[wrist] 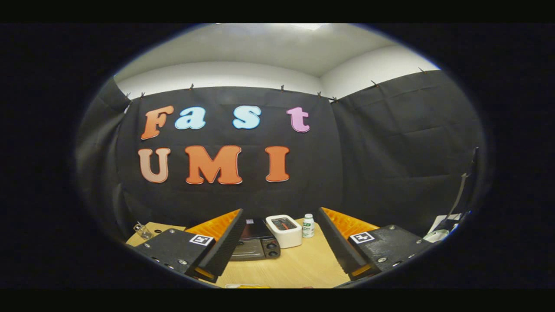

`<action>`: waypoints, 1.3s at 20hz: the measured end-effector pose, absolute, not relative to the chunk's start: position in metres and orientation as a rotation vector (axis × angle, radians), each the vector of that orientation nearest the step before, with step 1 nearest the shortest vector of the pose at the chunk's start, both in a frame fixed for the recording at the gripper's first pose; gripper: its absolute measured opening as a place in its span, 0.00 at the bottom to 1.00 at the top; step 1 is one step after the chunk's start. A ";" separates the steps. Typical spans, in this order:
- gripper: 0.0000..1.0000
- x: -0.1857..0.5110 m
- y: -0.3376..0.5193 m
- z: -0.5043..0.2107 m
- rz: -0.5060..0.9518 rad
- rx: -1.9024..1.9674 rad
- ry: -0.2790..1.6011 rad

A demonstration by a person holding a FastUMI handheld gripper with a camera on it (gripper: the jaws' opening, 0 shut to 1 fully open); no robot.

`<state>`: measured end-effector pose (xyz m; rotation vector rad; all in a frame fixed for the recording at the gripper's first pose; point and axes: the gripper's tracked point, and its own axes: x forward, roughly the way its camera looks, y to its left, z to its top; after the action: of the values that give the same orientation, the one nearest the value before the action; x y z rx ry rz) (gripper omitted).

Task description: Open the toaster oven, put the food inside, and close the toaster oven door.

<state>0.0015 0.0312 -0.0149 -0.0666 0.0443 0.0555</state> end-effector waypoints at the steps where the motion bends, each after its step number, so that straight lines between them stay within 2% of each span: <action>1: 0.98 -0.002 0.036 -0.019 0.068 -0.071 0.057; 11: 0.98 -0.027 0.064 -0.093 0.053 -0.058 0.210; 26: 0.99 -0.109 0.100 -0.299 -0.028 -0.028 0.757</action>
<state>-0.1088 0.0995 -0.2988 -0.0281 0.7574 -0.0280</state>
